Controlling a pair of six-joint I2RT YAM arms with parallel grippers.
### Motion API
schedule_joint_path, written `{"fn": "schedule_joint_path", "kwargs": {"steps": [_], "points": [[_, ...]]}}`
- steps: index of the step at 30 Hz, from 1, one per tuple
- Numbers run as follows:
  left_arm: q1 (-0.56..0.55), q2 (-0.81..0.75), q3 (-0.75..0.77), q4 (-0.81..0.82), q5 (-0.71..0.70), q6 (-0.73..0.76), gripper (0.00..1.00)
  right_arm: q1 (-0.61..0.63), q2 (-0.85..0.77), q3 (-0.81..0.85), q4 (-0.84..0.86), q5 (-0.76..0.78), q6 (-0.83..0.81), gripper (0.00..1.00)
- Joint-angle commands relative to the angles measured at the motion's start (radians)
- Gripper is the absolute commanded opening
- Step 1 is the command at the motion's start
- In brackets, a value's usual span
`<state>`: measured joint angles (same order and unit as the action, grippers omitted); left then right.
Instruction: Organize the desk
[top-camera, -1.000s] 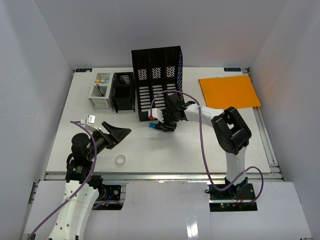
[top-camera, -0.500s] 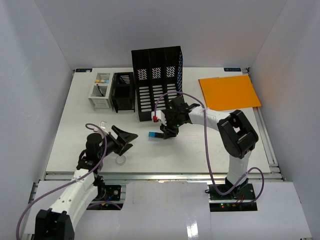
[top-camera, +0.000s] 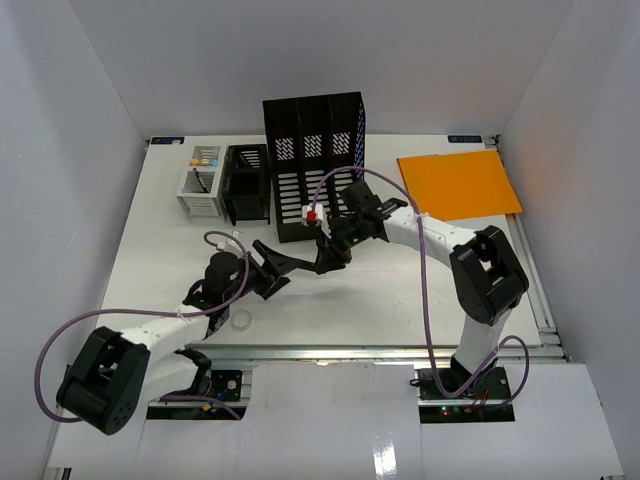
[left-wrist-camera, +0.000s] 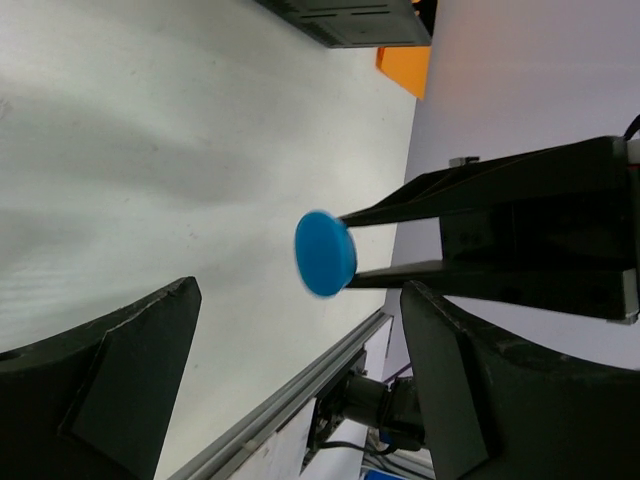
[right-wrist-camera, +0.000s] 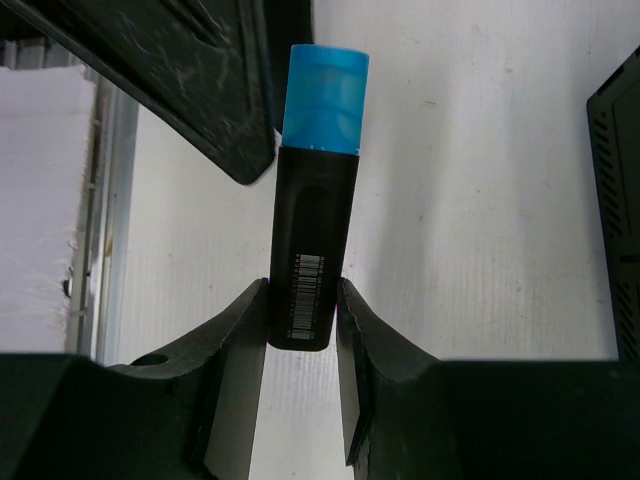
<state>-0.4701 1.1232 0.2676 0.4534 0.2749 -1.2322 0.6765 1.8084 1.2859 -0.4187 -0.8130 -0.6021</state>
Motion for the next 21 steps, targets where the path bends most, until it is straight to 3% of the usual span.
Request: {"fn": "schedule_joint_path", "kwargs": {"steps": [1, 6, 11, 14, 15, 17, 18, 21], "points": [[-0.029, 0.05, 0.06, 0.136, -0.039, -0.007, 0.73, 0.006, -0.032, 0.042, -0.004, -0.091, 0.058, 0.08], [-0.036, 0.083, 0.066, 0.195, -0.008, -0.009, 0.46, 0.006, -0.042, 0.025, 0.007, -0.117, 0.068, 0.08], [-0.036, 0.077, 0.055, 0.223, 0.01, -0.012, 0.13, 0.006, -0.059, 0.007, 0.017, -0.123, 0.071, 0.08], [-0.036, 0.056, 0.063, 0.191, 0.003, 0.006, 0.0, 0.006, -0.07, -0.002, 0.015, -0.121, 0.059, 0.11], [-0.036, 0.044, 0.066, 0.168, 0.0, 0.019, 0.0, 0.006, -0.074, -0.007, 0.013, -0.12, 0.054, 0.15], [-0.036, 0.008, 0.097, 0.117, -0.019, 0.094, 0.0, 0.006, -0.087, -0.015, 0.005, -0.102, 0.041, 0.43], [-0.036, -0.015, 0.127, 0.047, -0.045, 0.133, 0.0, 0.005, -0.098, -0.02, -0.005, -0.082, 0.022, 0.52], [-0.035, -0.081, 0.215, -0.164, -0.147, 0.284, 0.0, -0.006, -0.145, -0.037, -0.025, -0.024, -0.022, 0.67]]}}
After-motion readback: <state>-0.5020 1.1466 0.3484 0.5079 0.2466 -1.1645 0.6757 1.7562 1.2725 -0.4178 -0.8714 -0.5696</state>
